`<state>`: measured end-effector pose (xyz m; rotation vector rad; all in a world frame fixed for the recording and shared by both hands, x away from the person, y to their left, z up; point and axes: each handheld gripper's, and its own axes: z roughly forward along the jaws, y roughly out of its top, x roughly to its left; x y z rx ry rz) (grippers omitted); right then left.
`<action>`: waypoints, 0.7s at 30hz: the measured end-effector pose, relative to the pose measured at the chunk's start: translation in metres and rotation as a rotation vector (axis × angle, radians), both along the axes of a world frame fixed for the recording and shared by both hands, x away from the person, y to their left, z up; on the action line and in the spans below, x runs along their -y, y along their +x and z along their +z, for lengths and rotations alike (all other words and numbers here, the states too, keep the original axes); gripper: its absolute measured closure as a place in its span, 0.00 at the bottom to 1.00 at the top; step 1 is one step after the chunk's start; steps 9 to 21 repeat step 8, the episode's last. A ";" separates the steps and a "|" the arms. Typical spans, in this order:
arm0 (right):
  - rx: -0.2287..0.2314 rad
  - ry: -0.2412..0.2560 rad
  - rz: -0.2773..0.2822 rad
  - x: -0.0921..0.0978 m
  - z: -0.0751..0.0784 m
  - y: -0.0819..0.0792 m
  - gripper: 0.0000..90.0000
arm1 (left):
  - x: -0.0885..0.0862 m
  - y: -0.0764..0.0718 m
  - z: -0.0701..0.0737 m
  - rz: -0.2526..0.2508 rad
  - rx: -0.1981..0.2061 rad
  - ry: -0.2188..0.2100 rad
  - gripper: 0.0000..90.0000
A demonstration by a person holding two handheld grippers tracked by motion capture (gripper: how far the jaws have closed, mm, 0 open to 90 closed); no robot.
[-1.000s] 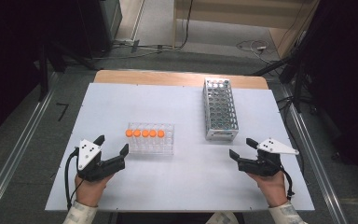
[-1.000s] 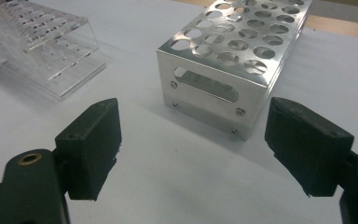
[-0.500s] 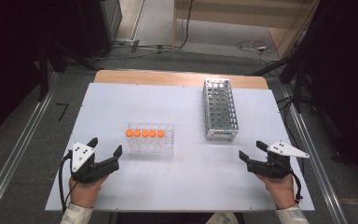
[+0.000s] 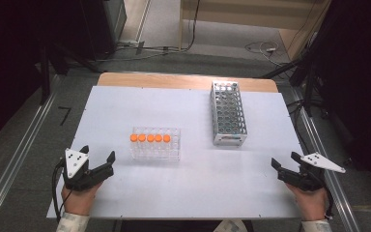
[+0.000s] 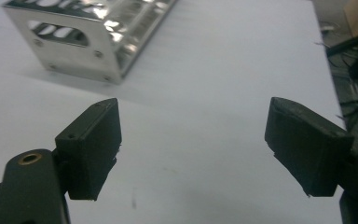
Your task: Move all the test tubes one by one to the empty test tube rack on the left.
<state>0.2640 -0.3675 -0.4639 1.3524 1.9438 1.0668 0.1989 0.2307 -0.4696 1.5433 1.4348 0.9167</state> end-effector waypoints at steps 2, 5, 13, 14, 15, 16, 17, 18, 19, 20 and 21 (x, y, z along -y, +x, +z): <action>-0.010 0.011 -0.036 0.010 -0.003 0.001 0.19 | -0.004 0.000 -0.002 0.019 -0.020 0.001 0.17; -0.023 0.017 -0.086 0.021 -0.007 0.001 0.19 | -0.009 0.000 -0.006 0.038 -0.037 -0.001 0.17; -0.034 0.020 -0.128 0.028 -0.011 0.001 0.18 | -0.015 0.001 -0.009 0.047 -0.048 -0.018 0.17; -0.034 0.020 -0.128 0.028 -0.011 0.001 0.18 | -0.015 0.001 -0.009 0.047 -0.048 -0.018 0.17; -0.034 0.020 -0.128 0.028 -0.011 0.001 0.18 | -0.015 0.001 -0.009 0.047 -0.048 -0.018 0.17; -0.034 0.020 -0.128 0.028 -0.011 0.001 0.18 | -0.015 0.001 -0.009 0.047 -0.048 -0.018 0.17; -0.034 0.020 -0.128 0.028 -0.011 0.001 0.18 | -0.015 0.001 -0.009 0.047 -0.048 -0.018 0.17; -0.034 0.020 -0.128 0.028 -0.011 0.001 0.18 | -0.015 0.001 -0.009 0.047 -0.048 -0.018 0.17; -0.034 0.020 -0.128 0.028 -0.011 0.001 0.18 | -0.015 0.001 -0.009 0.047 -0.048 -0.018 0.17; -0.034 0.020 -0.128 0.028 -0.011 0.001 0.18 | -0.015 0.001 -0.009 0.047 -0.048 -0.018 0.17; -0.034 0.020 -0.128 0.028 -0.011 0.001 0.18 | -0.015 0.001 -0.009 0.047 -0.048 -0.018 0.17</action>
